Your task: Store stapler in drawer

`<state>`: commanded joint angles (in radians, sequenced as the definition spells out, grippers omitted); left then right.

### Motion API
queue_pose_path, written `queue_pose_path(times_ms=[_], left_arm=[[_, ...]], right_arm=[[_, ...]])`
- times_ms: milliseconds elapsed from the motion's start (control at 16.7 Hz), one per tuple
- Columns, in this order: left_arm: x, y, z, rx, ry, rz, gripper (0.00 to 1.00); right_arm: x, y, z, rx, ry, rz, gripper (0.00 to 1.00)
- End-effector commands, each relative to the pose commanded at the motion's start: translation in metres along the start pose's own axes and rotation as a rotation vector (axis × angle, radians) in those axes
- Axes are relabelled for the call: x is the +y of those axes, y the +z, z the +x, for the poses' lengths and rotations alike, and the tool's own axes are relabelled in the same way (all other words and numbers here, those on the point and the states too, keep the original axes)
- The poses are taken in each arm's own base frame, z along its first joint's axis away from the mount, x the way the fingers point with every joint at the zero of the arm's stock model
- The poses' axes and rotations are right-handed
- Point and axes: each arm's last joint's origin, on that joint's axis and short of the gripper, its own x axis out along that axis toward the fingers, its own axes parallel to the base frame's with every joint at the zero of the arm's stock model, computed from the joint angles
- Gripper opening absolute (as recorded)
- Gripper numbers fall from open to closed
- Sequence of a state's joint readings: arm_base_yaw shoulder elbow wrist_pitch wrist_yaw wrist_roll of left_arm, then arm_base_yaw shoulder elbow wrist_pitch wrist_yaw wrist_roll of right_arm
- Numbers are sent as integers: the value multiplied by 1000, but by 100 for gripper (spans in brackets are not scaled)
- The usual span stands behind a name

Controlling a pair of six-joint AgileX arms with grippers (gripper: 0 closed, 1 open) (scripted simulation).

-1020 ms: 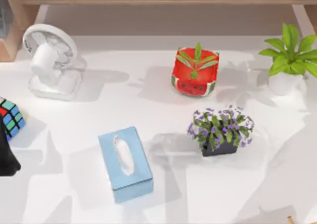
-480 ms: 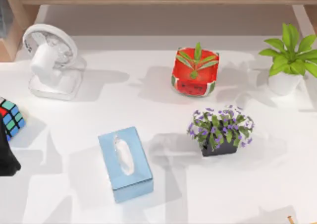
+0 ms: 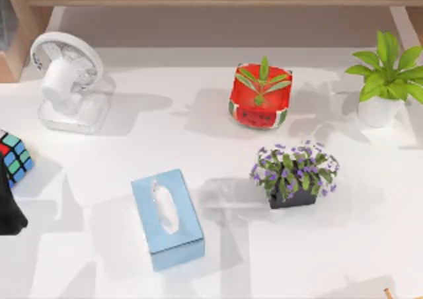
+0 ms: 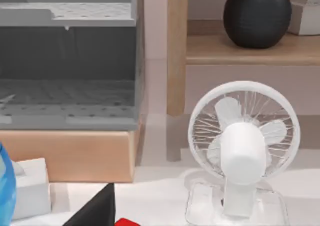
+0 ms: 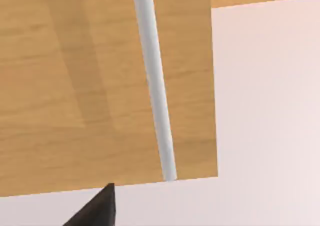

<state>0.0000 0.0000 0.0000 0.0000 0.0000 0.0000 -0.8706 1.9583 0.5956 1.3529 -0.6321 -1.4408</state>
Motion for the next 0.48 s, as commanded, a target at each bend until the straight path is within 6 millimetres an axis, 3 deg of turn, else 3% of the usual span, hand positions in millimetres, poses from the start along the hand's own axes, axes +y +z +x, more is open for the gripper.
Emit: queue_pose_path(times_ms=[240, 480], left_arm=[[0, 0, 0, 0, 0, 0, 100], [0, 0, 0, 0, 0, 0, 100]], right_arm=[[26, 39, -11, -152, -2, -99, 100], [33, 53, -13, -208, -4, -125, 100]])
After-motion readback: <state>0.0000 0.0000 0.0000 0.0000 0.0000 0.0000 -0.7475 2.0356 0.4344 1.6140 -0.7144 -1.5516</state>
